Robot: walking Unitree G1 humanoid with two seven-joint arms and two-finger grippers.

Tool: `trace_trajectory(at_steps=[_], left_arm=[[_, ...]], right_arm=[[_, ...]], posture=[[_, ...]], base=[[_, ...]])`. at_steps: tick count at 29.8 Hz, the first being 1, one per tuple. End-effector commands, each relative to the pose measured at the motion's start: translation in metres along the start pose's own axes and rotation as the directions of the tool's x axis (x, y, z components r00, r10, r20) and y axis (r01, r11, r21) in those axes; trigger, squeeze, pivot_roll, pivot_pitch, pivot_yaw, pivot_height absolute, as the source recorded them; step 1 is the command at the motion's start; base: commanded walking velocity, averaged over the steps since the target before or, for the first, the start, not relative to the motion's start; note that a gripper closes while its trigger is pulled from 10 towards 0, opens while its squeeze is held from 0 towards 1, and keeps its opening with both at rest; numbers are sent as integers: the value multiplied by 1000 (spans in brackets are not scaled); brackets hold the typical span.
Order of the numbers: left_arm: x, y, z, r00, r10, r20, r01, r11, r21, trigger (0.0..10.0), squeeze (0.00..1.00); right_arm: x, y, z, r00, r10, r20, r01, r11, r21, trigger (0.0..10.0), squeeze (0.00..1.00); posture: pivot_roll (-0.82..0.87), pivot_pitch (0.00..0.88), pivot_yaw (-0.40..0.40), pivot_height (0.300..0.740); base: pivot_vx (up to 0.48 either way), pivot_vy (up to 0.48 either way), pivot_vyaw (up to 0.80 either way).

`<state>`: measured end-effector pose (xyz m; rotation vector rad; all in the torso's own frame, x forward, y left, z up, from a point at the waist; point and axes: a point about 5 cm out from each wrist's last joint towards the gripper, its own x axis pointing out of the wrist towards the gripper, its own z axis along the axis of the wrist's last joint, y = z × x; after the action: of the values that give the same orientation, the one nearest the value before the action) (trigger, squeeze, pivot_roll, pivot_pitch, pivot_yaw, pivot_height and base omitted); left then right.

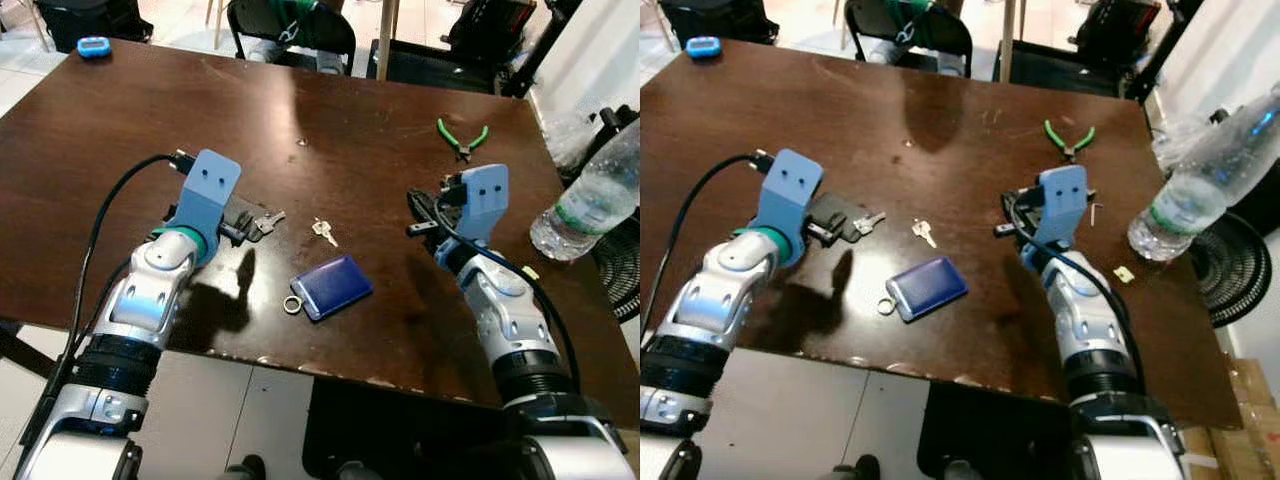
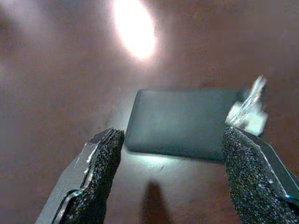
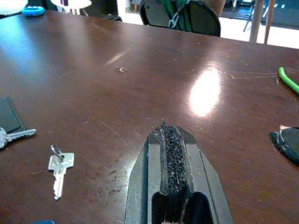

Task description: Hang keys on a hook

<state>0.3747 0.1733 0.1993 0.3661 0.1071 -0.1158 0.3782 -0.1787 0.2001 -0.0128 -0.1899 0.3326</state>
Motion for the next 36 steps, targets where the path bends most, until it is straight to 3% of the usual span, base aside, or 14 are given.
trace_trajectory(at_steps=[1, 8, 10, 16, 18, 20, 21, 23, 26, 33, 36], left_arm=[[-3, 14, -14, 998, 53, -36, -54, 998, -23, 10000, 0], [-9, 20, -13, 996, 84, -24, -85, 995, -42, 10000, 0], [-17, 22, -11, 994, 107, -7, -107, 992, -62, 10000, 0], [-21, 20, -10, 993, 115, 12, -114, 991, -65, 10000, 0], [-13, 5, 5, 996, 40, 81, -39, 999, -19, 10000, 0], [-13, 5, 5, 996, 40, 81, -39, 999, -19, 10000, 0], [-1, -12, 23, 991, -42, 125, 36, 998, 50, 10000, 0], [10, -22, 29, 993, -75, 94, 66, 993, 96, 10000, 0], [14, -23, 28, 994, -81, 74, 71, 991, 117, 10000, 0], [18, -4, 9, 1000, -23, -6, 24, 985, 171, 10000, 0], [12, 29, -22, 994, 66, -81, -50, 982, 181, 10000, 0]], right_arm=[[9, 6, 6, 999, 39, 19, -39, 999, -1, 10000, 0], [21, 14, 9, 998, 65, 15, -65, 998, -10, 10000, 0], [31, 21, 8, 998, 62, -14, -62, 998, -17, 10000, 0], [36, 26, 8, 998, 61, -19, -61, 998, -12, 10000, 0], [33, 23, 9, 999, 51, -2, -51, 999, -5, 10000, 0], [33, 23, 9, 999, 51, -2, -51, 999, -5, 10000, 0], [29, 17, 10, 999, 27, 22, -27, 1000, 1, 10000, 0], [24, 12, 10, 999, 7, 40, -7, 1000, -10, 10000, 0], [20, 8, 8, 999, -4, 43, 5, 1000, -20, 10000, 0], [-3, -3, -7, 999, -42, 34, 43, 999, -28, 10000, 0], [-27, -10, -20, 997, -82, 11, 83, 996, -25, 10000, 0]], posture=[[-179, 217, 8, 740], [-164, 213, -10, 740], [-134, 206, -36, 740], [-119, 204, -46, 740], [-132, 201, -25, 740], [-132, 201, -25, 740], [-139, 200, -11, 740], [-153, 198, 6, 740], [-166, 198, 20, 740], [-188, 202, 52, 740], [-201, 195, 84, 740]], base=[[0, 0, 0], [0, 0, 0], [0, 0, 0], [0, 0, 0], [0, 0, 0], [0, 0, 0], [0, 0, 0], [0, 0, 0], [0, 0, 0], [0, 0, 0], [0, 0, 0]])
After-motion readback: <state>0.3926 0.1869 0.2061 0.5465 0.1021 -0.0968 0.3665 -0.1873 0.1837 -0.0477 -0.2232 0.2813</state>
